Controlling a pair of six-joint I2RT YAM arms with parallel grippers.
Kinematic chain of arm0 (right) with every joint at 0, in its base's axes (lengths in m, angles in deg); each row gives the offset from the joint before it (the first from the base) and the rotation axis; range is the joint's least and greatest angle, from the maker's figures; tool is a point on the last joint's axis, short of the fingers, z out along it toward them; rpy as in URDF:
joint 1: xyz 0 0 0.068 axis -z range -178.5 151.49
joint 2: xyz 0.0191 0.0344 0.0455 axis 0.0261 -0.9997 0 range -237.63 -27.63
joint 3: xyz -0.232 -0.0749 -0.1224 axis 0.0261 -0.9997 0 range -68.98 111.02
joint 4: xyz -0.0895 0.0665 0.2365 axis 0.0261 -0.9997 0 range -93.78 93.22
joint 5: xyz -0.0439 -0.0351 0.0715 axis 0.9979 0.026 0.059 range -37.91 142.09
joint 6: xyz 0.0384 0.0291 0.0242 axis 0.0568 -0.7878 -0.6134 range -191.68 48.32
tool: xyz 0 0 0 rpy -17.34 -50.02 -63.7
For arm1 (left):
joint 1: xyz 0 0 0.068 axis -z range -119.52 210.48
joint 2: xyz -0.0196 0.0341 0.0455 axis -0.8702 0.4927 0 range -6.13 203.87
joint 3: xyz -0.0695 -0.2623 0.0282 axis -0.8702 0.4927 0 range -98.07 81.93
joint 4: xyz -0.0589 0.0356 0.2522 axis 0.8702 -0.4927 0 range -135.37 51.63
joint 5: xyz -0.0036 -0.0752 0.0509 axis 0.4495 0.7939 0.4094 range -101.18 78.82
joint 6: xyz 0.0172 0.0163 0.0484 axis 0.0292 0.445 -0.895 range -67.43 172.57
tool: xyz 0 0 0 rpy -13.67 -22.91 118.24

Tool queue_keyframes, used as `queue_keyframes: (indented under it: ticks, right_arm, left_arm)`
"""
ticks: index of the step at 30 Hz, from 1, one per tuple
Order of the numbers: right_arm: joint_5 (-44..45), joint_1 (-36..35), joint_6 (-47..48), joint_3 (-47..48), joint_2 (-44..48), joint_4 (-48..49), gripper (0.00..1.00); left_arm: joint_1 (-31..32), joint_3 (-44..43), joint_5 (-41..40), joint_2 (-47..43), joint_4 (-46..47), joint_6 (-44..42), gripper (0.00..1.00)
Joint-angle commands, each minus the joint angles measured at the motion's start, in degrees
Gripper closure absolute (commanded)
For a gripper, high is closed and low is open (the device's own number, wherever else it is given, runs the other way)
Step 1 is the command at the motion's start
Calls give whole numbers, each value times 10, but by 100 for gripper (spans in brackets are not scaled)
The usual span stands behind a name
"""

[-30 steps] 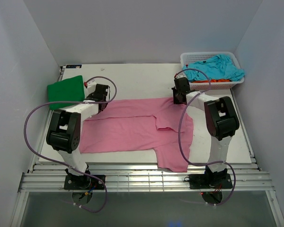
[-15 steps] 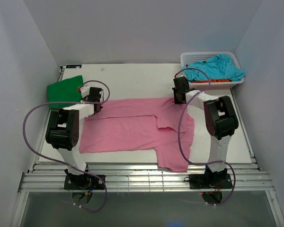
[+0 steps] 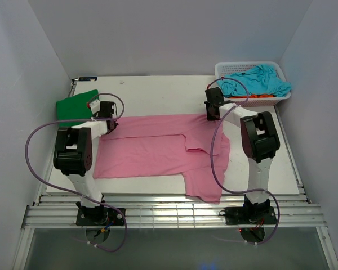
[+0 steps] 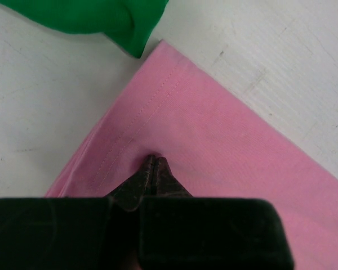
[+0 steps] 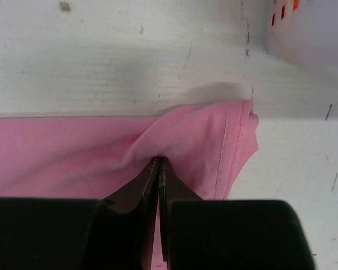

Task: Fold and stack the t-shirts
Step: Fold the tshirt

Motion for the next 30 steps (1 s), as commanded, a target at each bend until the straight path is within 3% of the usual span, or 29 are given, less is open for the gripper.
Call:
queue_keyframes:
  ticks: [1, 15, 19, 21, 24, 25, 30]
  right_arm:
    - [16, 10, 9, 52, -38, -36, 92]
    - [-10, 24, 15, 266, -166, -110, 92]
    - [-22, 24, 24, 276, -171, -93, 92]
    - [-27, 24, 30, 257, -154, -63, 85]
    - [-48, 24, 37, 214, -93, 0, 66]
    - [-57, 24, 39, 172, -70, 19, 62]
    - [-77, 20, 48, 48, 127, 101, 49]
  left_arm:
    - [-11, -20, 12, 35, -15, -2, 100]
    - [-12, -133, 31, 125, -26, -17, 100]
    - [-11, -140, 15, 121, -17, -23, 100]
    - [-11, -139, 4, 102, -2, -27, 100]
    - [-9, -140, -5, 70, 25, -33, 99]
    - [-4, -140, -9, 40, 36, -37, 93]
    - [34, -129, -48, -80, 129, -100, 77]
